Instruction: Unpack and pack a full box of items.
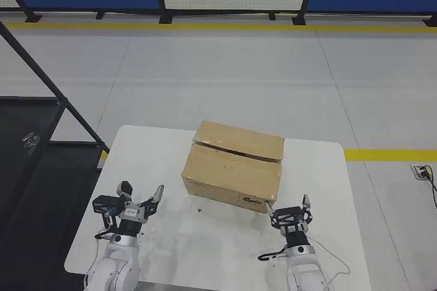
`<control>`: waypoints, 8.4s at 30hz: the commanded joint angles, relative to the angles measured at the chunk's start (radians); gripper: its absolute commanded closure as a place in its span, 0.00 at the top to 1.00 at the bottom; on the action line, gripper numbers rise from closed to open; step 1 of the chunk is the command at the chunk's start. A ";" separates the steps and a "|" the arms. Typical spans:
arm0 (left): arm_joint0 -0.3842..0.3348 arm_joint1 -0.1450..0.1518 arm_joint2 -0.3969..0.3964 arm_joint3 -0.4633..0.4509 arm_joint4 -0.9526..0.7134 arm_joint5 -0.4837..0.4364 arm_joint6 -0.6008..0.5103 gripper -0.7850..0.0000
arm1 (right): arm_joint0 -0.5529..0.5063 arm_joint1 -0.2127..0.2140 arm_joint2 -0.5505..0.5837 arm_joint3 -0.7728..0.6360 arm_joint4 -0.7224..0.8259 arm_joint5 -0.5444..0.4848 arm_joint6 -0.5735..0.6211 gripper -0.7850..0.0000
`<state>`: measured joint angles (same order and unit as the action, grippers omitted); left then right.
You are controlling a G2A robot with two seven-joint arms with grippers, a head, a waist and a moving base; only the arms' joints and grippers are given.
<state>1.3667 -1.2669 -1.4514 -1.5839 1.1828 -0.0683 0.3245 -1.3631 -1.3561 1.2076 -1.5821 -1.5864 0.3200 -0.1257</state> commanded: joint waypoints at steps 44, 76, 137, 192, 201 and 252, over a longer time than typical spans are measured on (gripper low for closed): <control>-0.467 -0.040 0.163 0.581 0.134 -0.061 -0.002 1.00 | -0.197 0.059 0.251 -0.244 0.196 -0.552 -0.074 1.00; -0.387 -0.050 0.177 0.485 0.116 -0.063 0.048 1.00 | 0.049 0.046 0.252 -0.094 0.553 -0.556 0.182 1.00; -0.133 -0.043 0.090 0.226 0.096 0.016 0.057 1.00 | 0.583 0.102 0.204 0.594 1.762 -0.882 1.073 1.00; -0.112 -0.052 0.073 0.215 0.102 0.022 0.058 1.00 | 0.458 0.147 0.119 0.373 1.726 -1.002 1.035 0.00; -0.107 -0.049 0.039 0.213 0.088 0.028 0.055 1.00 | 0.450 0.158 0.112 0.380 1.772 -1.056 1.082 0.00; -0.193 -0.038 0.095 0.314 0.273 -0.135 0.049 1.00 | 0.039 0.305 0.345 -0.002 1.905 -1.332 0.929 1.00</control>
<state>1.1707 -1.3068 -1.3559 -1.2663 1.4501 -0.1933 0.3721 -1.3244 -1.0509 1.5550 -1.5834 0.3157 -1.0123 0.8030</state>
